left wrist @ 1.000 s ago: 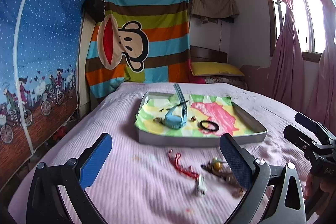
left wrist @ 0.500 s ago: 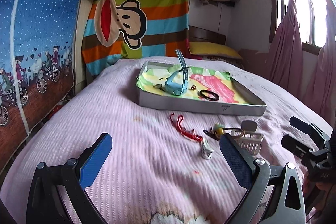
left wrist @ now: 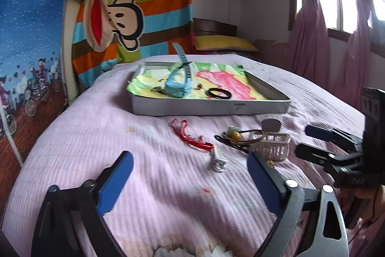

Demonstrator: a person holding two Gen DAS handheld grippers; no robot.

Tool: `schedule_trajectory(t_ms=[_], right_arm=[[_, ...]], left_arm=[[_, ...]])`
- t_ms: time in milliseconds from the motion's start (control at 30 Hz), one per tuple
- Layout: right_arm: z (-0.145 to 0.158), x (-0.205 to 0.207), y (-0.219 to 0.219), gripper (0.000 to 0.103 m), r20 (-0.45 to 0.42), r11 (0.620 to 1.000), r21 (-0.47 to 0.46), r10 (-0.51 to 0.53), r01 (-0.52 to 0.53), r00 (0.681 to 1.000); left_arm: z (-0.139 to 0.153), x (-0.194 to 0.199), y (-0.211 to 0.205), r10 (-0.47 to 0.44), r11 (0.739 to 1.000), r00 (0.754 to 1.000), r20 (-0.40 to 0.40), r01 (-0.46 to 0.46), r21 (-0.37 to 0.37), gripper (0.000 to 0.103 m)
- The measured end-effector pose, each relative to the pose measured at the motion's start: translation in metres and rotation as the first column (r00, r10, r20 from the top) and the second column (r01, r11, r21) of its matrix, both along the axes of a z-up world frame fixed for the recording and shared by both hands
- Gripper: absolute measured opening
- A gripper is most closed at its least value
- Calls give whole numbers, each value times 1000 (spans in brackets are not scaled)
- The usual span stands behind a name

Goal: Organize jewelry
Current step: 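Grasp the white hair clip with the left tool while the right tool grasps the beige claw clip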

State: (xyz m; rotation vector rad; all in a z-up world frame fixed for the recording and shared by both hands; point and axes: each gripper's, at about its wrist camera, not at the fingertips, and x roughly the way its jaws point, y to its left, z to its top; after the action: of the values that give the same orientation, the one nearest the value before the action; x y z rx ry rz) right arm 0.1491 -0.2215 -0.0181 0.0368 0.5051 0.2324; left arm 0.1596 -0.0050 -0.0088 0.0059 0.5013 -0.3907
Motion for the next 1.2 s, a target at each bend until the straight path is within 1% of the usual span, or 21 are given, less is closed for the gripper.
schedule_trajectory(t_ms=[100,133,200,233,267,300,367,400,600,667,733,800,867,967,1000,1100,1200], right_arm=[[-1,4,2,71,-12,1000,2,16,-16,1000],[-2,5,4,71,-16,1000,0,20,-20,1000],[-2,10,6,69,-26,1000,-1,29,-29,999],[-3,13,8,68,-34,999,-1,32,-32,999],[-3,15,8,65,-41,999,1,35,-35,999],[-3,16,9,63,-47,999,4,38,-38,998],[-5,20,9,62,-63,999,11,45,-44,997],[-6,22,10,61,-71,999,14,49,-49,996],[-12,36,12,60,-111,997,38,69,-65,991],[-14,39,13,60,-120,997,42,72,-68,990],[-16,42,14,60,-129,996,47,75,-70,989],[-17,42,14,54,-129,996,47,75,-69,989],[-17,43,15,51,-128,996,45,79,-74,989],[-19,41,19,49,-121,997,28,74,-71,990],[-18,40,19,45,-116,997,27,75,-72,990],[-16,36,21,43,-97,997,23,78,-76,992],[-13,31,20,43,-85,997,25,82,-80,993]], left_arm=[[-2,3,-6,-43,999,999,-23,43,6,75],[-3,4,-9,-56,998,998,-30,56,6,73],[-5,7,-14,-80,997,996,-45,80,14,64],[-6,8,-17,-91,996,994,-54,92,21,62],[-6,10,-19,-102,994,993,-64,104,25,58],[-8,12,-21,-110,993,991,-76,112,29,55],[-10,15,-23,-119,992,988,-98,123,38,46],[-11,18,-25,-125,991,986,-110,130,42,44],[-13,26,-28,-139,989,980,-139,146,37,42],[-14,29,-30,-142,988,979,-148,150,43,37],[-15,31,-32,-143,988,978,-152,151,41,35],[-16,32,-33,-144,988,977,-156,152,40,30],[-17,33,-34,-144,987,977,-160,152,41,25],[-18,33,-34,-135,988,977,-164,144,50,18],[-19,33,-34,-132,988,977,-165,143,53,15],[-19,30,-33,-124,990,980,-155,134,54,15],[-19,26,-32,-121,990,983,-138,130,53,15]])
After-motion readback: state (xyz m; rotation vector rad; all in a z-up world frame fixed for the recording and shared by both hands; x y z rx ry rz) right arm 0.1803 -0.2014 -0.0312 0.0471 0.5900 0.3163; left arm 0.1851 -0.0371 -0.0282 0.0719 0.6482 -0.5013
